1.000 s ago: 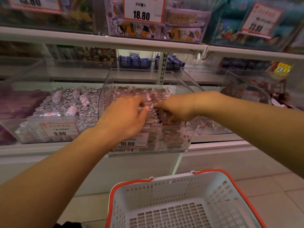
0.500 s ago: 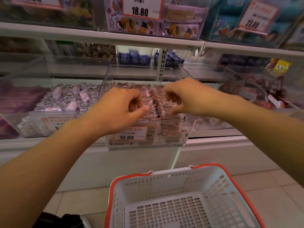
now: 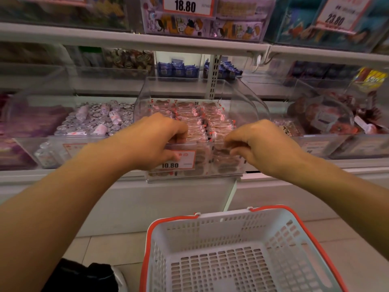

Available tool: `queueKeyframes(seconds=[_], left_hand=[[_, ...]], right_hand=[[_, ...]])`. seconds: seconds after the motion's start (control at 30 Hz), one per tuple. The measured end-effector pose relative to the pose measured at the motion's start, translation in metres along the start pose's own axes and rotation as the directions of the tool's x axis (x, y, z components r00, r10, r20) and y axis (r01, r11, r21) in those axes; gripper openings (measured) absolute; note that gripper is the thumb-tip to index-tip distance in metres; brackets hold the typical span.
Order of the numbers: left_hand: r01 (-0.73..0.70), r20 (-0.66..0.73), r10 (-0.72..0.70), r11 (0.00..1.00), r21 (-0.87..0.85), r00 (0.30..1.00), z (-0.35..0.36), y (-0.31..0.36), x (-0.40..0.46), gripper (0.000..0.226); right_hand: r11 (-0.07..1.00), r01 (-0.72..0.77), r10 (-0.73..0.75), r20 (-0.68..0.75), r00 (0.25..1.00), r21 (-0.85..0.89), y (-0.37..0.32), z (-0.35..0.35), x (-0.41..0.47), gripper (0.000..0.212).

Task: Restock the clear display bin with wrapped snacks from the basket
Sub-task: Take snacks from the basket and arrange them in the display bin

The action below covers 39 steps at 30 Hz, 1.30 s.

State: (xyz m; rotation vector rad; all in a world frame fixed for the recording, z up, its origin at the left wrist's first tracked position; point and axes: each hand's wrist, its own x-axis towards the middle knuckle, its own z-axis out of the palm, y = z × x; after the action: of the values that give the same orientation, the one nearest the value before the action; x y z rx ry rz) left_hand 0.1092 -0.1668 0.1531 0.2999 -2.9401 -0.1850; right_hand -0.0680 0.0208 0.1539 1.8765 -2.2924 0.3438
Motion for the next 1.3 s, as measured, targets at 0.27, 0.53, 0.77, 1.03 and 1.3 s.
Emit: queueKeyframes(seconds=[0.27, 0.53, 0.77, 1.03, 1.3], left_hand=[[0.083, -0.076, -0.084, 0.996, -0.011, 0.994, 0.005, -0.017, 0.033, 0.033], [0.089, -0.043, -0.088, 0.996, 0.024, 0.995, 0.02, -0.031, 0.045, 0.03], [0.094, 0.009, -0.094, 0.996, 0.002, 0.996, 0.023, -0.028, 0.038, 0.031], [0.115, -0.016, -0.114, 0.987, 0.112, 0.993, 0.022, -0.007, 0.024, 0.026], [0.199, 0.01, -0.225, 0.88, 0.432, 0.974, 0.042, 0.027, -0.006, 0.073]], right_hand=[[0.992, -0.115, 0.118, -0.052, 0.992, 0.058, 0.017, 0.012, 0.036, 0.024], [0.991, -0.127, 0.128, -0.033, 0.991, 0.031, 0.023, 0.032, 0.046, 0.019], [0.99, -0.131, 0.131, 0.008, 0.991, 0.06, 0.022, 0.034, 0.039, 0.015], [0.987, -0.132, 0.132, -0.003, 0.991, -0.09, 0.011, 0.041, 0.024, 0.015], [0.983, -0.081, 0.105, 0.14, 0.985, -0.167, 0.009, 0.057, -0.021, 0.08]])
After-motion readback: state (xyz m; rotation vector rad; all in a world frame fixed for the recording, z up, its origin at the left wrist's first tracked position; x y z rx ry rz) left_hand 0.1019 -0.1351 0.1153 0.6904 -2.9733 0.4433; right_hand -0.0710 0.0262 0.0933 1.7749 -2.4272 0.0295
